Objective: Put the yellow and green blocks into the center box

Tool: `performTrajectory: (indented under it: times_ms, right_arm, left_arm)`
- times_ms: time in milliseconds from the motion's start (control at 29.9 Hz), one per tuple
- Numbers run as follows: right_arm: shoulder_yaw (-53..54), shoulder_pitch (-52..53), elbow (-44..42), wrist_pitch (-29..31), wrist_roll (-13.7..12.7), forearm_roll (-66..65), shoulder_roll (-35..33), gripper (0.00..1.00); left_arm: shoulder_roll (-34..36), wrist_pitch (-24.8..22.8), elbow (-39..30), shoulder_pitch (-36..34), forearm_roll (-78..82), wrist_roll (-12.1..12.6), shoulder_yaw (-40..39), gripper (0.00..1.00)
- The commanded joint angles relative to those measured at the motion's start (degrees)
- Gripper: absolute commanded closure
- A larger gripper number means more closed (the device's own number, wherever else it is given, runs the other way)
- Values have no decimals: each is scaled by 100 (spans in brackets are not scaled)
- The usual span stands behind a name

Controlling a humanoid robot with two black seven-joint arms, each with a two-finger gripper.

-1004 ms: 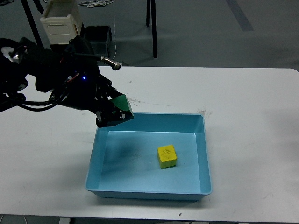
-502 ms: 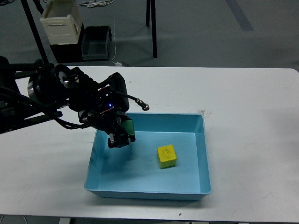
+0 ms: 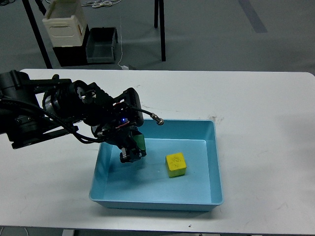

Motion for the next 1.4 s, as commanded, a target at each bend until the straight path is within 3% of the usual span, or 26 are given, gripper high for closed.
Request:
performTrajectory:
  times_ms: [0, 201, 401, 669, 937, 1104, 1238, 1371]
  right_arm:
    - [0, 8, -1, 0, 0, 4, 3, 0]
    - [-17, 17, -1, 0, 0, 4, 3, 0]
    - [-61, 17, 34, 0, -9, 4, -23, 0]
    - [-70, 17, 87, 35, 0, 4, 29, 0]
    - [-79, 17, 350, 96, 18, 13, 389, 0]
    - [-79, 17, 518, 254, -114, 178, 635, 0]
    - [-79, 43, 553, 430, -543, 1257, 846, 0]
    - [-52, -18, 702, 474, -949, 2550, 908, 0]
  left_arm:
    - [-14, 0, 0, 33, -33, 0, -62, 56]
    - [-102, 0, 0, 164, -86, 0, -106, 22]
    - [-84, 0, 43, 357, -129, 0, -317, 0]
    - [152, 0, 61, 349, -743, 0, -940, 0]
    - [671, 0, 131, 595, -2667, 0, -2389, 0]
    - [1014, 0, 210, 1305, -4686, 0, -3768, 0]
    - [1338, 0, 184, 2052, -6270, 0, -4596, 0]
    - [1611, 0, 140, 2615, -7220, 0, -4896, 0]
